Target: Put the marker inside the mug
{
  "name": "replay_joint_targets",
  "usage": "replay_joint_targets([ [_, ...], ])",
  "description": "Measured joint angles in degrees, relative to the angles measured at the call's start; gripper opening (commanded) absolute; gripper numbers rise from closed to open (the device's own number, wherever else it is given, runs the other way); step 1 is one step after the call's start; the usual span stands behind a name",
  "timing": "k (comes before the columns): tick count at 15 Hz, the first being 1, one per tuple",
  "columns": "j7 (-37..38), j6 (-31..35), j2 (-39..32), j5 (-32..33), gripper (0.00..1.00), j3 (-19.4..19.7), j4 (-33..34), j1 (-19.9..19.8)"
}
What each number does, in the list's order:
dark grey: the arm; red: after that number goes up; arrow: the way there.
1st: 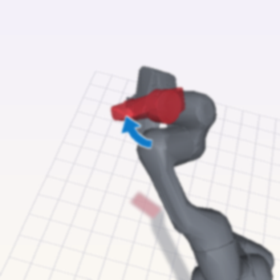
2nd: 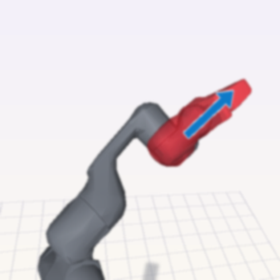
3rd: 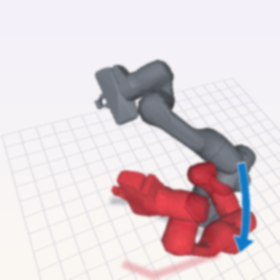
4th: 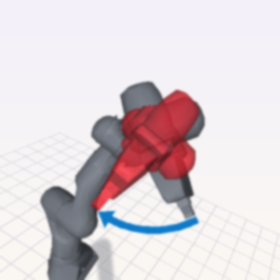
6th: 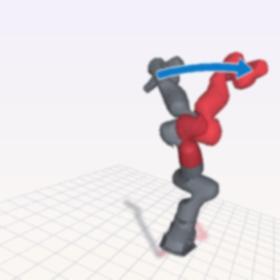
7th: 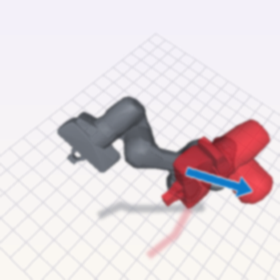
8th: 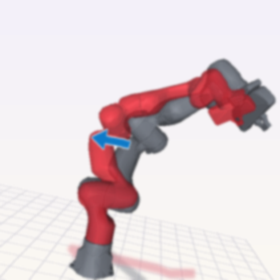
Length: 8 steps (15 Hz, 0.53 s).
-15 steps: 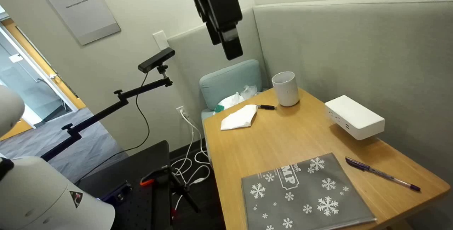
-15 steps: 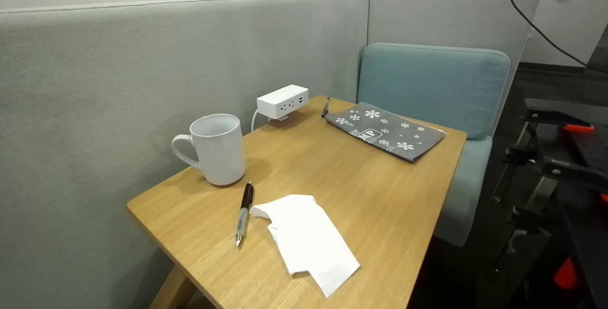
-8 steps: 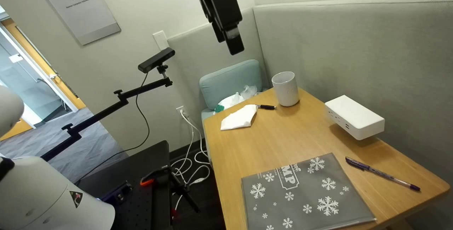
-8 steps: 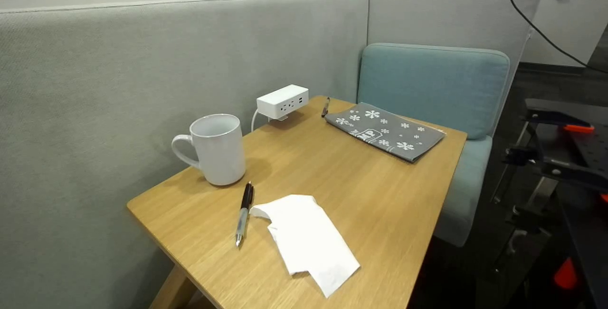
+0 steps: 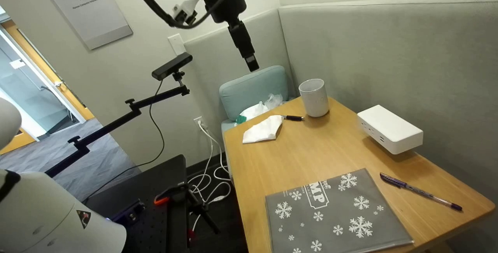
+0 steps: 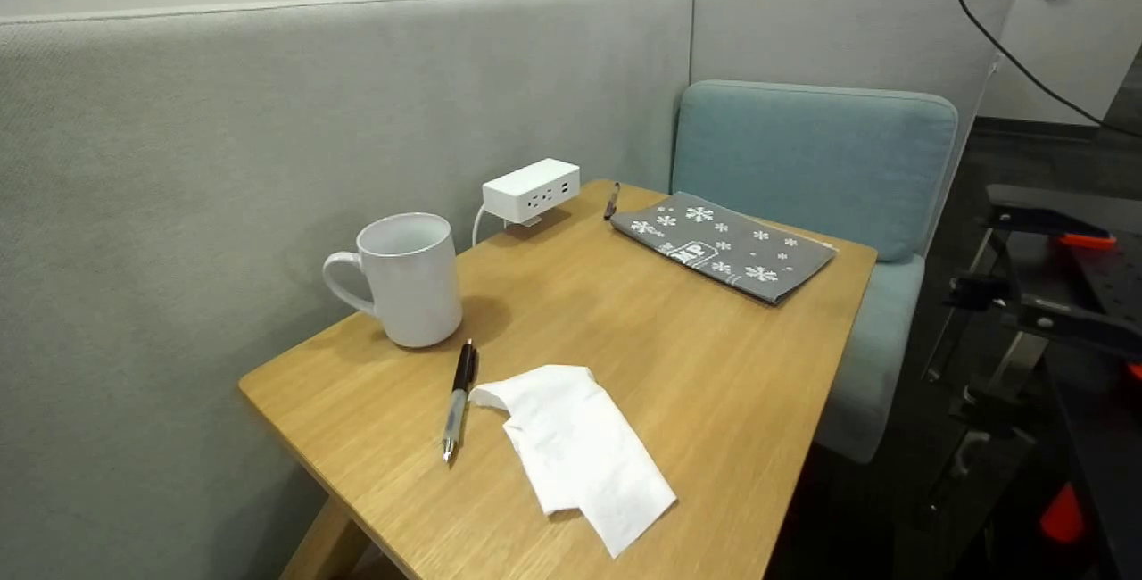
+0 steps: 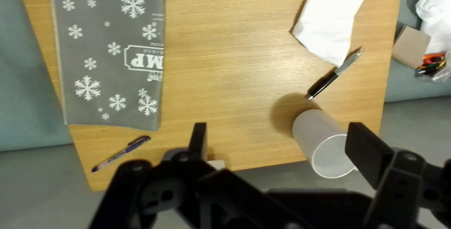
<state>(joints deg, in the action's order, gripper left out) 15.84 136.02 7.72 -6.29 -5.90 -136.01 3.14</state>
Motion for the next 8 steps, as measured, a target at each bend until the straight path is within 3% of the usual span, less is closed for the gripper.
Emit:
replay_joint_targets([
  [4,8.1,4.7,-5.5,-2.4,1.0,-2.9,0.5,2.8],
  [8,8.2,4.7,-6.4,-2.3,1.0,-2.7,0.6,3.1],
])
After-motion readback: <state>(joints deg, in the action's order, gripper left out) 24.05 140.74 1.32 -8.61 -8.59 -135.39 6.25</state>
